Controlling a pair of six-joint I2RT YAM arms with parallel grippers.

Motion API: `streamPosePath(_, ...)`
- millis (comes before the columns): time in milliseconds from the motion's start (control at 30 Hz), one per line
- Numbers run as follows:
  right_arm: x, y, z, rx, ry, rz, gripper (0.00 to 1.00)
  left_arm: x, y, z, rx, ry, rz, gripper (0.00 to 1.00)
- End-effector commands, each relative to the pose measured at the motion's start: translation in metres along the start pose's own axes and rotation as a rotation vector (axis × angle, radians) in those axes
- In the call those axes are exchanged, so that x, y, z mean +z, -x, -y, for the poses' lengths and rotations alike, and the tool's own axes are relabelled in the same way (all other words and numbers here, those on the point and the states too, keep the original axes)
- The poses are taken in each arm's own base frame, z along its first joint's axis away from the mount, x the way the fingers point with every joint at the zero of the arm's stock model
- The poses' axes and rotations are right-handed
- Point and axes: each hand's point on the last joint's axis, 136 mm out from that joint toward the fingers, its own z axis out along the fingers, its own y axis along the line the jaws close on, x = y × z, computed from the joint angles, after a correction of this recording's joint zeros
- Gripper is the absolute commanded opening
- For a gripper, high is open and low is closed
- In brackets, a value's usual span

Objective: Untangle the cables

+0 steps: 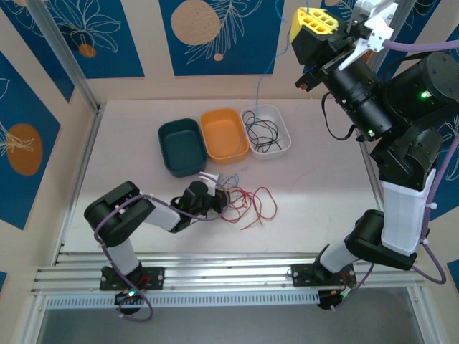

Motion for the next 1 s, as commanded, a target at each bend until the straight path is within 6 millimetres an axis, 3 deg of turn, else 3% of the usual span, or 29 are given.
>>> streamPosePath(0,-0.024,0.039,0.020,-0.036,-0.080,0.107,0.00,0.000,-0.009,-0.007,-0.007,0.027,-0.016,0.00)
streamPosePath(167,-0.029,0.035,0.029,-0.053,-0.125,0.090,0.00,0.001,-0.008,-0.005,-0.009,0.017,-0.016,0.01)
streamPosePath(267,-0.024,0.020,0.033,-0.061,-0.149,0.036,0.00,0.001,-0.005,0.002,-0.004,-0.013,-0.014,0.18)
streamPosePath(467,-0.003,-0.046,0.043,-0.003,-0.187,-0.156,0.00,-0.012,0.015,0.018,0.010,-0.046,0.023,0.43)
streamPosePath(700,0.029,-0.132,0.053,0.173,-0.152,-0.368,0.00,-0.042,0.046,0.024,0.030,0.009,0.081,0.49)
streamPosePath(833,0.053,-0.180,0.058,0.245,-0.132,-0.462,0.00,-0.065,0.064,0.028,0.043,0.032,0.119,0.65)
streamPosePath(967,0.076,-0.215,0.059,0.256,-0.116,-0.513,0.00,-0.091,0.080,0.023,0.050,0.105,0.160,0.83)
